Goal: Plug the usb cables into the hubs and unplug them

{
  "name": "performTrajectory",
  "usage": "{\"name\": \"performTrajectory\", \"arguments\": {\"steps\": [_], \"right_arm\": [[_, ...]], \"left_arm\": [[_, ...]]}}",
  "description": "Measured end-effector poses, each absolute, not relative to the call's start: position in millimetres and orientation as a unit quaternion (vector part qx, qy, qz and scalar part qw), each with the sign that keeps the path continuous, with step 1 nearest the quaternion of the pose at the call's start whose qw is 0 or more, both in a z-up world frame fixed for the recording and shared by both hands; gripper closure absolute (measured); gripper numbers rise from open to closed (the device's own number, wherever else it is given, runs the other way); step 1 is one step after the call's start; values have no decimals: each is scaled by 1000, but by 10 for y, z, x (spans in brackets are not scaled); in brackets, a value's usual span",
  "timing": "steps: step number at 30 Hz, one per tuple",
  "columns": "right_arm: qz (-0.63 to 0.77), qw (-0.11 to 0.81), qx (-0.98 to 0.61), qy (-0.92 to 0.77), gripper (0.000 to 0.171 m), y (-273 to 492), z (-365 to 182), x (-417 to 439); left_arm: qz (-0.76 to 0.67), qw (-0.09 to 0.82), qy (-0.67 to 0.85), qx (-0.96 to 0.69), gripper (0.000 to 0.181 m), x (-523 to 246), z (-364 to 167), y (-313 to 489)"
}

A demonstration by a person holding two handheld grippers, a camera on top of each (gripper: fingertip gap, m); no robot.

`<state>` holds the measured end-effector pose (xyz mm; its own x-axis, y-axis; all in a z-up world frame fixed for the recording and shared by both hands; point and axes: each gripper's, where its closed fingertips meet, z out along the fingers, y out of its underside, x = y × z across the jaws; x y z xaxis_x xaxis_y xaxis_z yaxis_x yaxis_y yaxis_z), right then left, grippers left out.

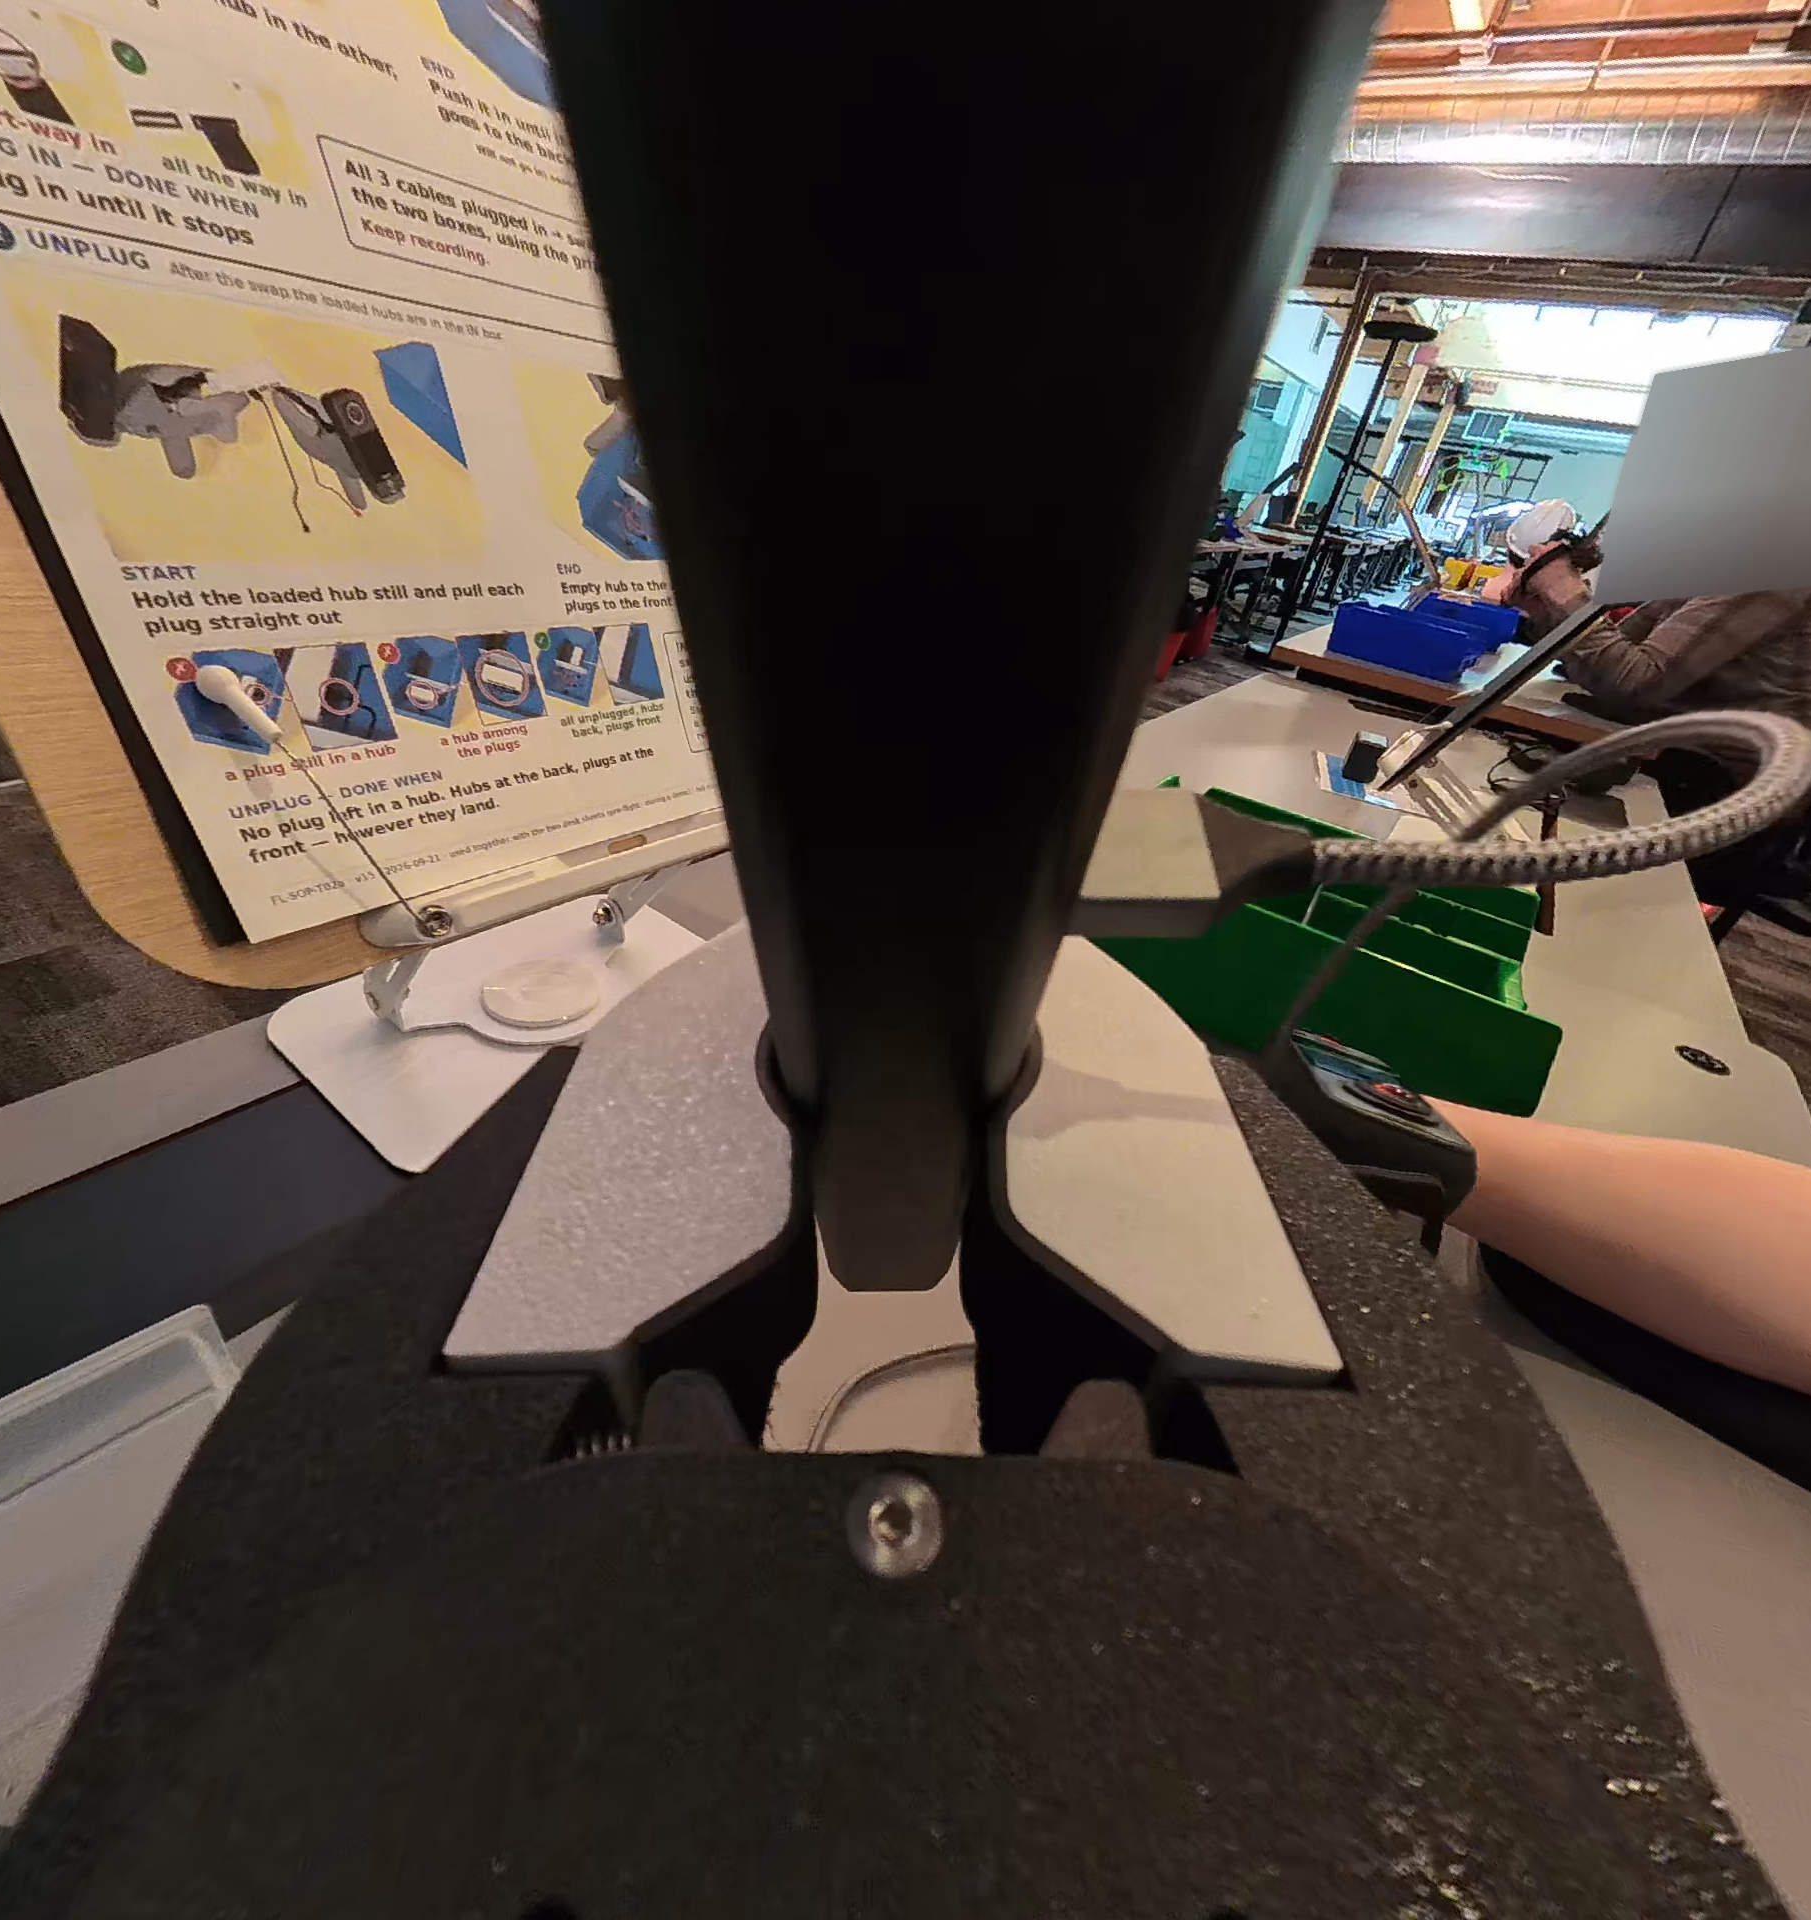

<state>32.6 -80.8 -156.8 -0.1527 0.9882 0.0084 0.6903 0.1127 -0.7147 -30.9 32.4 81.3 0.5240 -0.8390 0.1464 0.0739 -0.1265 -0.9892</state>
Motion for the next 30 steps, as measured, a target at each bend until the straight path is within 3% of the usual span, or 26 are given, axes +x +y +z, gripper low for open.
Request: {"name": "performTrajectory", "arguments": {"steps": [8,16,23,30], "right_arm": [[278,231,-591,-721,167,-843,-1527,395],[235,327,-592,-698,167,-621,-743,701],[214,411,-632,-621,168,-568,162,1547],[129,453,-761,-446,167,-349,337,2972]], "left_arm": [[-382,590,292,-648,152,-341,801,351],[-406,596,280,-633,152,-331,962,276],[-411,582,277,-645,153,35,1072,122],[-407,559,315,-650,152,862,1193,75]]}}
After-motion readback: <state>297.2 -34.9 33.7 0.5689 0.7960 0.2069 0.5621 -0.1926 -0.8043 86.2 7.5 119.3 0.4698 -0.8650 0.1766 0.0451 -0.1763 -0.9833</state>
